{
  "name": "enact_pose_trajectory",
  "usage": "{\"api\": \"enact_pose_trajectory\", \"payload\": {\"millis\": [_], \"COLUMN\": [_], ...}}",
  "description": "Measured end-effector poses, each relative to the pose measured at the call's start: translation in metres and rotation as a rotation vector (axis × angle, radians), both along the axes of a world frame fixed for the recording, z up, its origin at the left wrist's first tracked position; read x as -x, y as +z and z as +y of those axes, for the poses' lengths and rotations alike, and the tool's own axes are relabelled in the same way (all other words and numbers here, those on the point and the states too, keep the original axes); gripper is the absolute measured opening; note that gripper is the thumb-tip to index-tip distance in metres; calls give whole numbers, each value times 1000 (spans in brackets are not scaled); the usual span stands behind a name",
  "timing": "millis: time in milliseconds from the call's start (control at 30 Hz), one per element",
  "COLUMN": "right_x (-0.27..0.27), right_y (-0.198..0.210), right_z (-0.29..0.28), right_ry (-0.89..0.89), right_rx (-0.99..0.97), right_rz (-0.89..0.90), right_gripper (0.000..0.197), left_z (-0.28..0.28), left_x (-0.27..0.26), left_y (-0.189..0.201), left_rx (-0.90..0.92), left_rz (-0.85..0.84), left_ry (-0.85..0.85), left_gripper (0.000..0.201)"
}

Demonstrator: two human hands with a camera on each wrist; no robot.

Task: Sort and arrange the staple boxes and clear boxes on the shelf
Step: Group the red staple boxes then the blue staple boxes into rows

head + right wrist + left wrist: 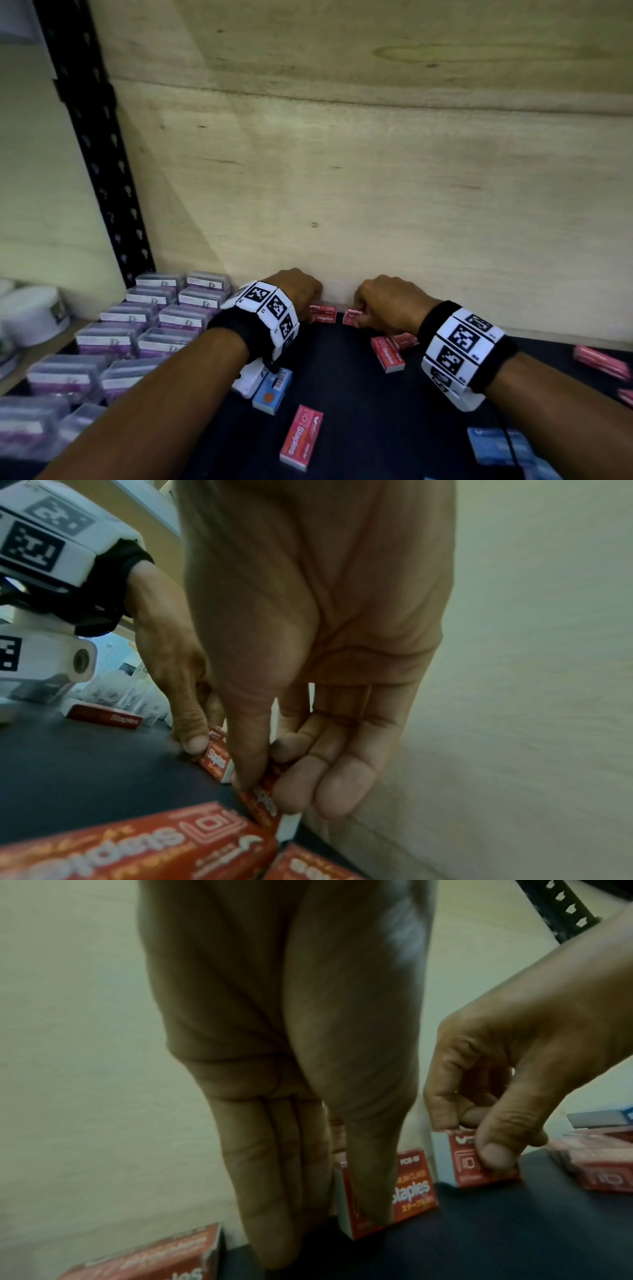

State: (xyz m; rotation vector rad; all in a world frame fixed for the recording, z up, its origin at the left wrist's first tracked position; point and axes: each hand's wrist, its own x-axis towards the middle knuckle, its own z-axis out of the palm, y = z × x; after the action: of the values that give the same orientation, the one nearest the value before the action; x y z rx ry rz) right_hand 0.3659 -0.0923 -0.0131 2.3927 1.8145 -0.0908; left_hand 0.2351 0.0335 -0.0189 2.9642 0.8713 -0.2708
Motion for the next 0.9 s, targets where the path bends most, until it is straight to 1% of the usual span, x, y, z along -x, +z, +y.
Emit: {"api": "enact_pose_trajectory", "payload": {"millis": [133, 333, 433, 500, 567, 633, 700, 767, 833, 900], "right_x": [0, -2, -6, -8, -12, -13, -11, -8, -4, 2], "right_y": [1, 4, 10, 15, 18, 18, 17, 15, 15, 15], "right_z": [3, 0, -10, -19, -29, -37, -45, -49, -51, -53], "right_ry": [2, 1, 3, -15, -18, 4, 10, 1, -7, -3], "right_rx": [7, 13, -25, -42, 3, 104, 196, 227, 235, 232], "right_rz": [21, 23, 28, 49, 93, 113, 101, 97, 91, 57], "right_gripper": [32, 30, 33, 32, 30, 37, 48, 57, 59, 56], "left_z": [0, -2, -2, -1, -2, -2, -5, -13, -28, -47], "left_x": [-4, -7, -5, -2, 3, 11, 22, 34, 46, 59], "left_y": [-1, -1, 1, 3, 5, 12, 22, 34, 43, 46], "left_rx": [-3, -19, 12, 33, 72, 107, 129, 140, 126, 165], "left_rz": [2, 16, 26, 22, 7, -11, -36, -55, -25, 32], "left_ry": [-3, -9, 20, 38, 66, 108, 155, 185, 159, 114], "left_gripper": [31, 37, 43, 47, 51, 53, 53, 49, 41, 37]}}
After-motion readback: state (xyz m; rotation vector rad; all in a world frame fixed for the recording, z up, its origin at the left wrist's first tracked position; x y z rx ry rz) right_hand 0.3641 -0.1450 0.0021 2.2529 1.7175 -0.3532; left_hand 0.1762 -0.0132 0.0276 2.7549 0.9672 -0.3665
